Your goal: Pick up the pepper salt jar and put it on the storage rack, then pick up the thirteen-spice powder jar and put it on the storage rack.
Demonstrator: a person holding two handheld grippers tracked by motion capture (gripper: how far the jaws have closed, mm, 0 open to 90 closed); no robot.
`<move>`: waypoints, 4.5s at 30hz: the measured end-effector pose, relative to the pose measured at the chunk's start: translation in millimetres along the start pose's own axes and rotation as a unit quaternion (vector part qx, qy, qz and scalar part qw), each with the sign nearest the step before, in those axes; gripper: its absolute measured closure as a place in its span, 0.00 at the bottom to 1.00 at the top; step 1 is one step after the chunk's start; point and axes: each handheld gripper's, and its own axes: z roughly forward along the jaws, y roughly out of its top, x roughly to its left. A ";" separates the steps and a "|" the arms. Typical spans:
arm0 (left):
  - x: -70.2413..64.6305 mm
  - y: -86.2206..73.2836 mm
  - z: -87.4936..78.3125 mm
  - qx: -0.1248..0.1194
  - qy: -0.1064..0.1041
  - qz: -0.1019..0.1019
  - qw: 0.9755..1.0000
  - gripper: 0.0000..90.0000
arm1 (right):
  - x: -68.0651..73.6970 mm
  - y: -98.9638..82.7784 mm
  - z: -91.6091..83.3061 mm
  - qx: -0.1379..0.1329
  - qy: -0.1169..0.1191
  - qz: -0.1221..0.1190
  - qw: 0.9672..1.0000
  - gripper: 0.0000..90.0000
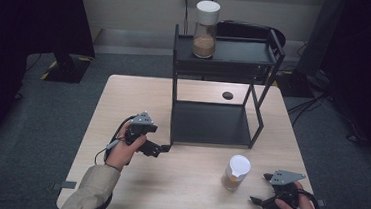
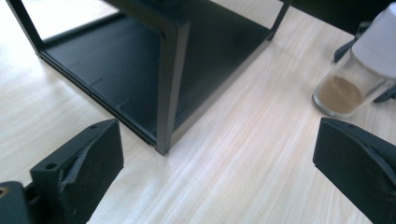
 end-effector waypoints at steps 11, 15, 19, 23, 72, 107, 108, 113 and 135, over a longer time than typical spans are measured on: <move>0.0 -28.3 9.3 0.007 0.001 -0.018 1.000 0.01 | 0.0 0.0 0.0 0.000 0.000 0.000 1.000 0.00; -2.8 -36.0 11.8 0.016 0.007 -0.017 1.000 0.02 | 0.0 0.0 0.0 0.000 0.000 0.000 1.000 0.00; -3.8 -44.4 13.7 0.019 0.006 -0.020 1.000 0.02 | 0.0 -0.1 0.0 0.000 0.000 0.000 1.000 0.00; -4.3 -52.5 14.8 0.026 0.008 -0.016 0.999 0.02 | 0.0 0.0 0.0 0.000 0.000 0.000 1.000 0.00; -34.8 -65.4 23.0 0.084 0.069 0.053 0.993 0.00 | -0.1 0.0 0.1 0.000 0.000 0.000 1.000 0.00; -35.2 -66.1 23.2 0.083 0.070 0.051 0.993 0.00 | -7.1 32.0 1.7 -0.032 0.036 -0.003 0.999 0.01; -35.2 -66.2 23.2 0.083 0.070 0.051 0.993 0.00 | -7.4 32.9 2.6 -0.034 0.039 -0.001 0.999 0.01; -35.2 -66.2 23.2 0.083 0.070 0.051 0.993 0.00 | -6.4 37.9 7.7 -0.042 0.047 0.002 0.998 0.01; -35.2 -66.1 23.2 0.083 0.070 0.051 0.993 0.00 | -1.8 52.7 31.7 -0.089 0.075 -0.007 0.993 0.23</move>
